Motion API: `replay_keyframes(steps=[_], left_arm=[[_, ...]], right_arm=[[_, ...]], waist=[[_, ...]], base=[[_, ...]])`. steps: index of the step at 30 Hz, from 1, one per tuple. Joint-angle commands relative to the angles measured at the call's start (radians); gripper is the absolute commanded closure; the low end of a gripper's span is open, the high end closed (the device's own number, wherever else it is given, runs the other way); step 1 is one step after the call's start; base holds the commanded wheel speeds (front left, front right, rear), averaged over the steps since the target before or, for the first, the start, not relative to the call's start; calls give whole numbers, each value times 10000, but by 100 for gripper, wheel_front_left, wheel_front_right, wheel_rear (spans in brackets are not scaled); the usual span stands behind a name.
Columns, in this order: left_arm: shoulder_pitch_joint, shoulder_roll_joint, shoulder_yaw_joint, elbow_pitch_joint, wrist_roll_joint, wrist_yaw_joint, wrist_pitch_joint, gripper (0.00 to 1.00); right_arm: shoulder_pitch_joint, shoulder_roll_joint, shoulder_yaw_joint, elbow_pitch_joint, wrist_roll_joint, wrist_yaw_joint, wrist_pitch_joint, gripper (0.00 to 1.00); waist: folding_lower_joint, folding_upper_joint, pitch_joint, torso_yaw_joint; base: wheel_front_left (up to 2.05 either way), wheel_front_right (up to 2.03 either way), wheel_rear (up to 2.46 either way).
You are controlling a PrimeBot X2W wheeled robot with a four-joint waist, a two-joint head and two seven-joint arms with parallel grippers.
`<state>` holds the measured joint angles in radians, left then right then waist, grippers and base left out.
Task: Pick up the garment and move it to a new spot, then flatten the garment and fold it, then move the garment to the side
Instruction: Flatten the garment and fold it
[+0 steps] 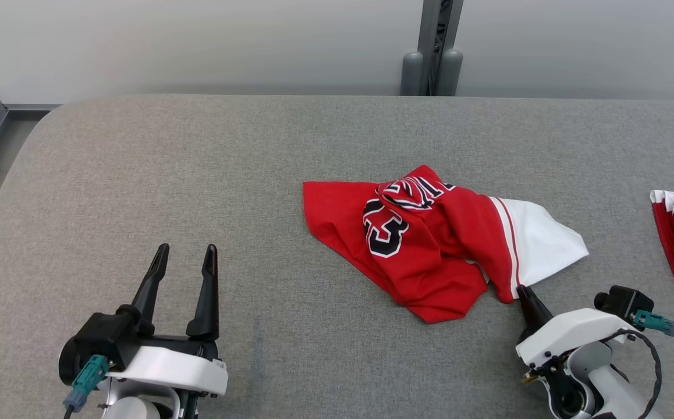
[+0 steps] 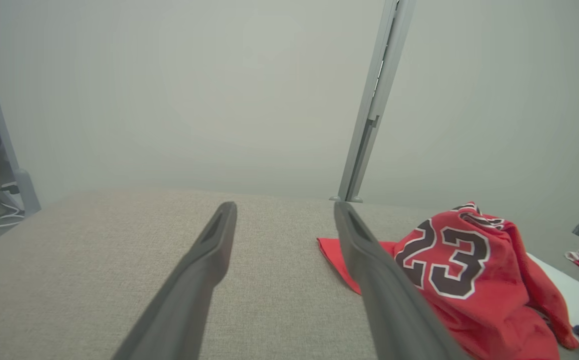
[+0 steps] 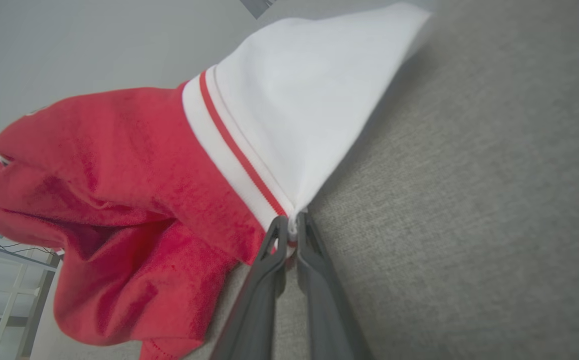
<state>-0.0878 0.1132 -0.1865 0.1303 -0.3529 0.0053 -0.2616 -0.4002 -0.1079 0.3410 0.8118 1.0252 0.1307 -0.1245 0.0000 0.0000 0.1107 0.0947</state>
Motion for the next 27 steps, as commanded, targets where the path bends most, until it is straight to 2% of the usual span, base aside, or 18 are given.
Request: replay_keyframes(steps=[1,6,14,19,23,27], left_arm=[[-121,27,42,16,56,-27,-35,0],[-69,-11,57,51,53,-20,-35,0],[132,-63,71,70,56,-66,-36,0],[148,-68,56,74,77,-95,-36,0],[160,-79,-6,117,84,-121,-36,0],[112,-91,-60,182,98,-142,-36,0]], right_arm=[[-2,-131,115,-72,102,3,-133,100],[-97,-366,509,-212,292,3,-646,100],[46,-1236,638,-1004,18,1,-1379,100],[479,-1785,-396,-1888,-897,3,-1423,100],[1047,-1926,-1210,-2653,-1869,3,-1420,100],[1702,-1824,-1423,-3077,-2487,1,-1422,100]], waist=[[0,0,-4,-5],[0,0,-75,-53],[0,0,-332,-305],[0,0,-391,-550],[0,0,-390,-748],[0,0,-394,-923]], base=[[0,0,0],[0,0,0],[0,0,0],[0,0,0],[0,0,0],[0,0,0]])
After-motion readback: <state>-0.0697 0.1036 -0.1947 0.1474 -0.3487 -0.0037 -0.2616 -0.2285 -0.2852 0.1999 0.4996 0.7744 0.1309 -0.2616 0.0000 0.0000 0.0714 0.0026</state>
